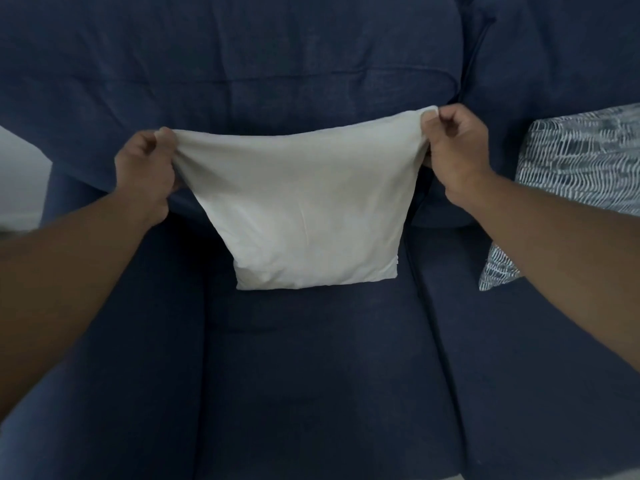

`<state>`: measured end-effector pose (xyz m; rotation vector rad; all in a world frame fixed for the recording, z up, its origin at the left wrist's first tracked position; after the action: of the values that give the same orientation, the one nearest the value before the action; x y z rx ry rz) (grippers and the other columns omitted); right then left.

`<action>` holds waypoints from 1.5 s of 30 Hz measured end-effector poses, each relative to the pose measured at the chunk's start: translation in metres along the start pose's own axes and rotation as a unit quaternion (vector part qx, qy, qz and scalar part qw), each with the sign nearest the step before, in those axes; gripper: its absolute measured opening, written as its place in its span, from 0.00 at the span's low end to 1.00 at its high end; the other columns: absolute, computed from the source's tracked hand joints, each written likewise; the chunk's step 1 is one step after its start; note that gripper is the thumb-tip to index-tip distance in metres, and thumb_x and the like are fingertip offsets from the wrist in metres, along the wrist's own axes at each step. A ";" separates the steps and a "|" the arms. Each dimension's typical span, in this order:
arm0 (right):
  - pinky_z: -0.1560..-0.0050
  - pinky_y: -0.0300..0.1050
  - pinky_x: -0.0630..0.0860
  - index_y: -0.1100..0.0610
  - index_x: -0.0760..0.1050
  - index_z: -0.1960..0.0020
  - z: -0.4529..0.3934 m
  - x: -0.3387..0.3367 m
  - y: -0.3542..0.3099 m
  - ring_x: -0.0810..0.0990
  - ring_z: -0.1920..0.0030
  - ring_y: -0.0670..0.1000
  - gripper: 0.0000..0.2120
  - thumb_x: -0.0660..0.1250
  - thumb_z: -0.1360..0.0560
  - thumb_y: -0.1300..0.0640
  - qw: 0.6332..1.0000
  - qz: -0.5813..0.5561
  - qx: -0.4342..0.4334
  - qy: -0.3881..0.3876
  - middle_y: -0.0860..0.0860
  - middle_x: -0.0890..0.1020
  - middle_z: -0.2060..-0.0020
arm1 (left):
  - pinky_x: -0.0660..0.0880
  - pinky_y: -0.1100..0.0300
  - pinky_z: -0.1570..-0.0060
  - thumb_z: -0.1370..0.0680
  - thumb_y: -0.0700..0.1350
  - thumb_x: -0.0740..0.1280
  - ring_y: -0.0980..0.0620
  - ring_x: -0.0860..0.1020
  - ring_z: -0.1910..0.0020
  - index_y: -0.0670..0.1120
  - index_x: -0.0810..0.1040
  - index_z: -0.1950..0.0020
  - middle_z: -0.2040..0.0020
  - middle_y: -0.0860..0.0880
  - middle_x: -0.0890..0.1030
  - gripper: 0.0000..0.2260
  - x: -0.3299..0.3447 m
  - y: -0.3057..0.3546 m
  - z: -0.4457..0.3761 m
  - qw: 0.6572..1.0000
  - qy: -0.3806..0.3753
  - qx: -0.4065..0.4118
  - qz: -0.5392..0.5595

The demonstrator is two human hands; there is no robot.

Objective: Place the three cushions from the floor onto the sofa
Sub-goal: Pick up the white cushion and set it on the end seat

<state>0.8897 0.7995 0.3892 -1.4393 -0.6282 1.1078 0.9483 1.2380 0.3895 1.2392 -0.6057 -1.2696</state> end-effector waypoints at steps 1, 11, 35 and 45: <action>0.42 0.66 0.83 0.45 0.79 0.57 -0.001 0.001 -0.003 0.80 0.52 0.47 0.08 0.70 0.19 0.46 1.000 -0.012 0.008 0.003 0.45 0.82 0.56 | 0.85 0.45 0.43 0.14 0.54 0.66 0.55 0.80 0.47 0.55 0.78 0.52 0.49 0.56 0.80 0.08 0.000 0.001 0.000 1.000 0.002 -0.002 0.004; 0.25 0.51 0.70 0.52 0.67 0.20 0.065 0.015 0.022 0.70 0.24 0.48 0.34 0.69 0.20 0.37 0.977 0.174 -0.115 0.047 0.49 0.71 0.23 | 0.61 0.50 0.24 0.19 0.58 0.68 0.51 0.73 0.28 0.52 0.79 0.32 0.30 0.54 0.78 0.18 0.042 0.005 0.063 0.890 0.087 0.364 -0.261; 0.27 0.74 0.64 0.49 0.59 0.16 0.053 0.028 0.043 0.71 0.28 0.63 0.31 0.57 0.16 0.39 0.795 0.543 -0.265 -0.052 0.51 0.69 0.22 | 0.45 0.36 0.22 0.17 0.53 0.65 0.47 0.62 0.21 0.54 0.83 0.42 0.29 0.51 0.73 0.09 0.037 0.013 0.031 0.865 0.042 0.222 -0.448; 0.23 0.74 0.58 0.52 0.58 0.15 0.068 0.031 0.038 0.63 0.19 0.66 0.34 0.61 0.17 0.43 0.780 0.562 -0.275 0.006 0.57 0.63 0.17 | 0.46 0.34 0.22 0.17 0.54 0.63 0.47 0.58 0.17 0.56 0.77 0.30 0.20 0.54 0.67 0.15 0.044 0.008 0.053 0.856 0.090 0.290 -0.417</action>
<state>0.8343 0.8493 0.3514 -2.4599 0.0291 1.9091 0.9158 1.1771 0.4010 2.2607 -0.3043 -1.6988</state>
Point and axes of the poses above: each hand's wrist, its own z-axis away from the middle knuckle, its own x-axis out of the palm, y = z × x, the point moved 5 cm from there along -z, towards the middle knuckle
